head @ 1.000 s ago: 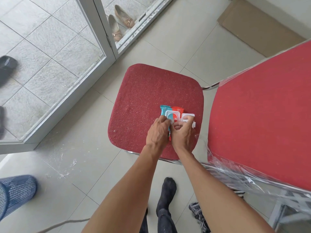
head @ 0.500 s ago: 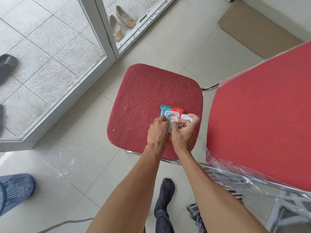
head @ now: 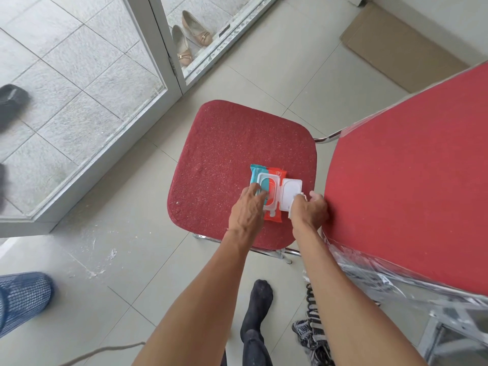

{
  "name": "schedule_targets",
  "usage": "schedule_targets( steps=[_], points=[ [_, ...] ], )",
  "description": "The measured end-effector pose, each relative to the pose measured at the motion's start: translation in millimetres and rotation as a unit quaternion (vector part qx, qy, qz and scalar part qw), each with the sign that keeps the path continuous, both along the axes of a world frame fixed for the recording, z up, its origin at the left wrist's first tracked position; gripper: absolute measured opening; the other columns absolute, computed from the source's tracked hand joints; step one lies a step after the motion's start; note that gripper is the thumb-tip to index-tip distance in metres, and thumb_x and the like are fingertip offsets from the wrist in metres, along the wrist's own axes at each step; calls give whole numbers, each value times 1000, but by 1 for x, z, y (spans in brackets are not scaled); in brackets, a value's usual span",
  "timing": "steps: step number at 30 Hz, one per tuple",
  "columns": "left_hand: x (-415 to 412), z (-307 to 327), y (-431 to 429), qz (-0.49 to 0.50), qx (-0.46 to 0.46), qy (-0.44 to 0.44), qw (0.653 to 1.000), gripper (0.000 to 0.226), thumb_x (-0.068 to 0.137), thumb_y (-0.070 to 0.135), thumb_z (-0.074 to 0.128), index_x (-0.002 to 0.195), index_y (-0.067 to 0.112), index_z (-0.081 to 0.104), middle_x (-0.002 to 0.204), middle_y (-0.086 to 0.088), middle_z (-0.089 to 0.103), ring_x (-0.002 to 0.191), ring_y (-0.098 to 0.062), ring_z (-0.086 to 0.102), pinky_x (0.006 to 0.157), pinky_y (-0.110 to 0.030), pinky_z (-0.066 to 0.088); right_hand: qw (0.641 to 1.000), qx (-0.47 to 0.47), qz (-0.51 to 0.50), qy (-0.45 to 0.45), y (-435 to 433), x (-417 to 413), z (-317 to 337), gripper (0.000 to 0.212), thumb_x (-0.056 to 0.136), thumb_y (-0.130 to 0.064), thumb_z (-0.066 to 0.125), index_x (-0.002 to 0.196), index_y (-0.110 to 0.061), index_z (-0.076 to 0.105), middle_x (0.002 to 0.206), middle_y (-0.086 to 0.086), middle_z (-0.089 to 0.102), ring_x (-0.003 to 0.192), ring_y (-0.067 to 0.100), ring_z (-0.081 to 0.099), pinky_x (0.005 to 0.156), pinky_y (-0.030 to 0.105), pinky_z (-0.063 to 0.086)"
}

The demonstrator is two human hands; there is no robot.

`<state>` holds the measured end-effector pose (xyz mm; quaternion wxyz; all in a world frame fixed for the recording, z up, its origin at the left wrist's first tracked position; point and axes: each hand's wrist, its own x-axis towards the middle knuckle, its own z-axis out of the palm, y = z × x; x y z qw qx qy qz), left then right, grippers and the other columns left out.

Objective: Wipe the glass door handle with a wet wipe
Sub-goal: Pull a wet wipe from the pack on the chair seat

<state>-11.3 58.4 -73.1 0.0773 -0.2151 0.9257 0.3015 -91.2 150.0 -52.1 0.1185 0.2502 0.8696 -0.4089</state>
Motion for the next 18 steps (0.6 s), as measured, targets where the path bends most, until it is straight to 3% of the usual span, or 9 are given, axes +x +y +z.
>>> schedule_targets(
  steps=[3,5,7,11,15,18],
  points=[
    [4,-2,1,-5,-2,5,1000,42,94,7,57,133,20,51,141,-1,38,123,-14,45,95,-29,53,999,-16,3,-52,-1,3,5,12,68,-8,61,76,-5,70,67,5,63,65,26,57,50,26,40],
    [5,-3,1,-7,-4,6,1000,41,94,8,57,132,21,52,141,0,37,126,-14,43,96,-29,53,999,-18,13,-31,-4,9,7,12,65,-8,58,69,-10,69,61,-2,62,63,25,60,51,26,44],
    [5,-3,1,-3,-5,11,1000,39,94,6,57,130,20,54,141,1,37,126,-13,43,95,-28,53,1000,-18,23,2,-7,16,14,21,67,-8,55,75,-14,73,65,-4,68,67,23,64,52,25,47],
    [6,-4,3,16,2,11,1000,40,93,6,59,130,19,56,144,2,38,129,-13,42,97,-27,50,995,-26,87,38,-17,33,26,32,73,-6,54,91,-21,76,79,-12,70,72,11,62,52,11,36],
    [6,-5,-3,25,30,3,999,36,91,17,63,126,14,60,140,0,47,114,-18,59,94,-31,54,986,-25,163,-5,-26,39,20,40,74,-5,56,106,-22,74,107,-5,72,96,17,66,71,18,43],
    [7,-6,-6,-9,22,25,999,31,91,15,60,121,5,58,123,-5,58,110,-18,60,89,-32,55,965,44,257,3,-28,40,20,41,78,-8,57,114,-23,70,118,-2,68,105,22,63,77,22,43]
  ],
)
